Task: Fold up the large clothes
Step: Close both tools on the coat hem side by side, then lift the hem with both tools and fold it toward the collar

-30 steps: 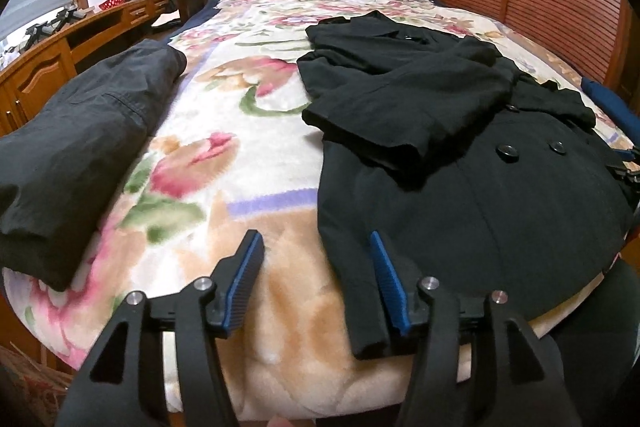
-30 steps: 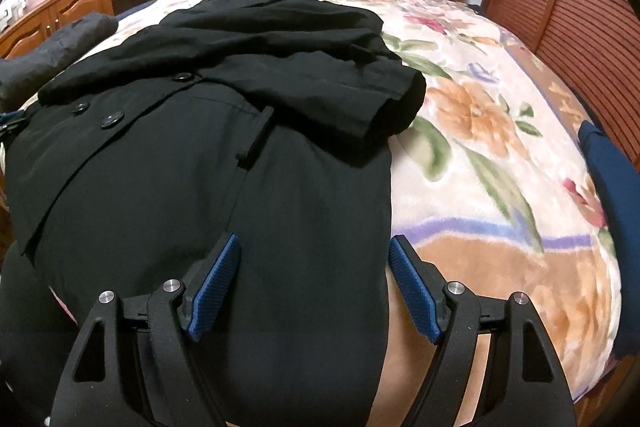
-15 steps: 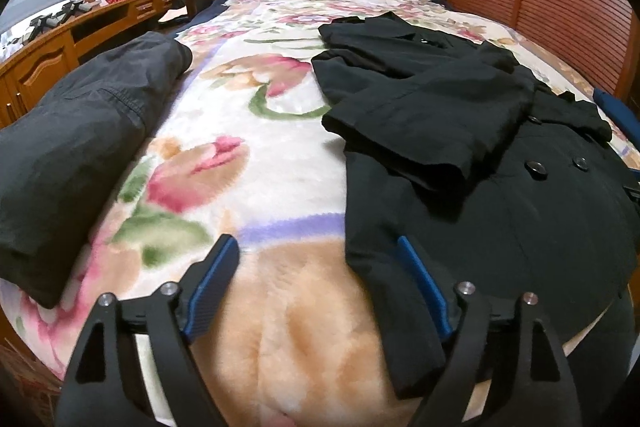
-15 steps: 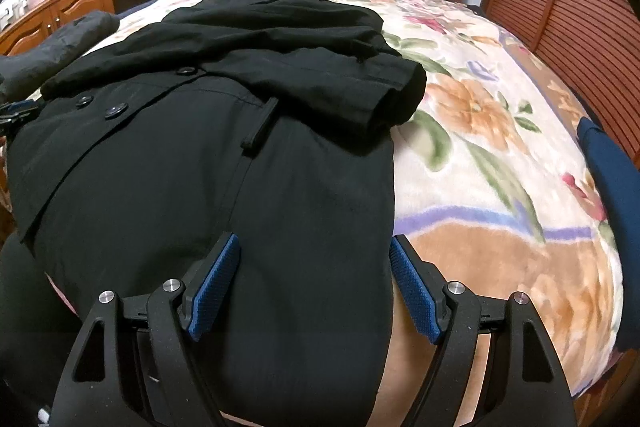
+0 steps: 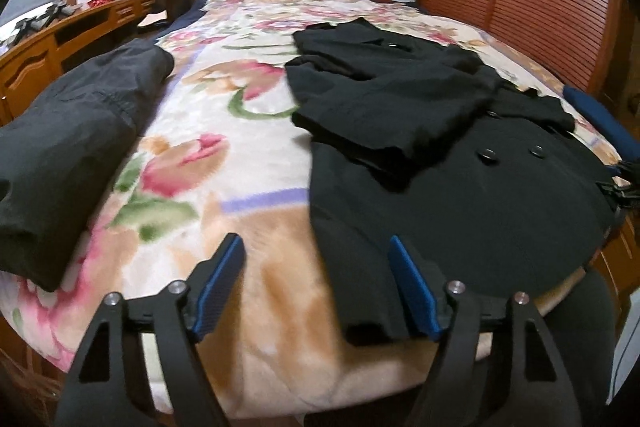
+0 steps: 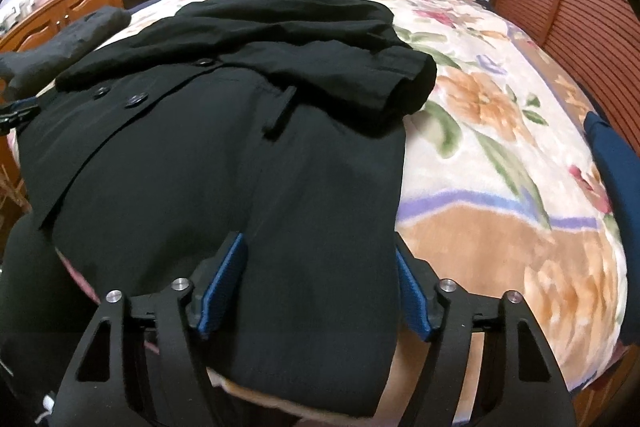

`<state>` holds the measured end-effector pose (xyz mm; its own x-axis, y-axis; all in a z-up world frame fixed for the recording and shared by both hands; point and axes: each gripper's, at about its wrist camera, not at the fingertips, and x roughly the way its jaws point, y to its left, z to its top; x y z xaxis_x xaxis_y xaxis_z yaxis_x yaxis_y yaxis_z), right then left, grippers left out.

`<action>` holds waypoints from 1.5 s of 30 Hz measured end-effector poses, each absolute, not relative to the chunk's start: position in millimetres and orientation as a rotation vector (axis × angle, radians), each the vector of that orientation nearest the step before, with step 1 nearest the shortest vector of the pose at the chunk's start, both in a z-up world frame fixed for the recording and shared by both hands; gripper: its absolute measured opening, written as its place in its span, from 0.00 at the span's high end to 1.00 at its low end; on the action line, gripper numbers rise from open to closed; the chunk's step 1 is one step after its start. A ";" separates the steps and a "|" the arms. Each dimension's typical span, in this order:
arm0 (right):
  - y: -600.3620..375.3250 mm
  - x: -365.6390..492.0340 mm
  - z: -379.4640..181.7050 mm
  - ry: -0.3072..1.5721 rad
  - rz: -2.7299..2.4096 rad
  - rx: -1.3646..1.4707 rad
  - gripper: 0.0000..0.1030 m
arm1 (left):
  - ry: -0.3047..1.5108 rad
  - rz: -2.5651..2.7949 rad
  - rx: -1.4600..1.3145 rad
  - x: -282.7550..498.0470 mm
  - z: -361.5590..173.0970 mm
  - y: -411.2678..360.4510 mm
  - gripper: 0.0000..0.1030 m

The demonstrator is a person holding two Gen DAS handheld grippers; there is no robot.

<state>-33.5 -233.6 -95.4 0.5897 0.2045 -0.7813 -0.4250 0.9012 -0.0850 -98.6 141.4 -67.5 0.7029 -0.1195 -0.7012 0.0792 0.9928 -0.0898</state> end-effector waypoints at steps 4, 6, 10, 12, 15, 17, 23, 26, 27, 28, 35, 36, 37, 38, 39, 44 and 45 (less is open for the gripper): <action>-236.0 -39.2 -94.0 0.862 0.388 -0.254 0.43 | 0.783 -0.138 -0.048 -108.4 -67.2 136.9 0.42; -237.0 -40.7 -92.2 0.849 0.395 -0.244 0.57 | 0.782 -0.140 -0.044 -110.7 -68.3 135.4 0.45; -235.0 -44.2 -85.9 0.815 0.411 -0.234 0.85 | 0.787 -0.194 -0.050 -113.3 -66.3 130.4 0.80; -234.2 -45.9 -80.6 0.786 0.407 -0.229 0.89 | 0.789 -0.195 -0.003 -114.8 -60.4 121.8 0.91; -236.5 -47.7 -67.2 0.735 0.407 -0.204 0.92 | 0.765 -0.202 0.025 -119.2 -45.5 115.4 0.98; -237.9 -49.7 -55.7 0.699 0.408 -0.186 0.93 | 0.727 -0.204 0.023 -124.8 -29.4 114.4 0.99; -236.5 -55.2 -19.7 0.609 0.420 -0.169 0.95 | 0.588 -0.197 0.030 -140.2 22.0 107.8 1.00; -236.9 -59.9 3.3 0.555 0.428 -0.164 0.95 | 0.521 -0.191 0.027 -147.2 45.2 106.2 1.00; -237.4 -61.9 13.1 0.533 0.424 -0.159 0.96 | 0.503 -0.192 0.024 -149.0 53.3 105.9 1.00; -239.6 -62.7 19.9 0.521 0.424 -0.153 0.96 | 0.480 -0.192 0.019 -151.4 63.1 106.0 1.00; -252.6 -81.6 78.1 0.403 0.430 -0.124 0.96 | 0.342 -0.198 -0.001 -165.4 124.7 109.7 1.00; -255.3 -85.6 90.5 0.378 0.430 -0.118 0.96 | 0.325 -0.201 0.001 -167.5 132.4 109.4 1.00; -257.0 -89.3 97.9 0.362 0.433 -0.114 0.96 | 0.306 -0.203 -0.002 -169.2 140.5 110.2 1.00; -259.0 -92.6 108.5 0.340 0.433 -0.111 0.96 | 0.286 -0.206 0.001 -171.3 150.1 110.1 1.00; -260.3 -94.5 116.0 0.326 0.432 -0.111 0.96 | 0.272 -0.207 -0.002 -171.6 156.5 110.5 1.00; -266.8 -81.1 151.4 0.278 0.399 -0.107 0.96 | 0.242 -0.195 -0.003 -151.1 180.4 115.5 1.00; -265.8 -71.2 154.2 0.281 0.388 -0.110 0.96 | 0.246 -0.190 -0.003 -143.4 180.7 116.8 1.00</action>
<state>-71.2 -265.8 154.2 0.8877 0.3572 -0.2905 -0.3876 0.9204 -0.0525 -143.4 116.8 180.7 0.9521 -0.1873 -0.2417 0.1866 0.9821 -0.0258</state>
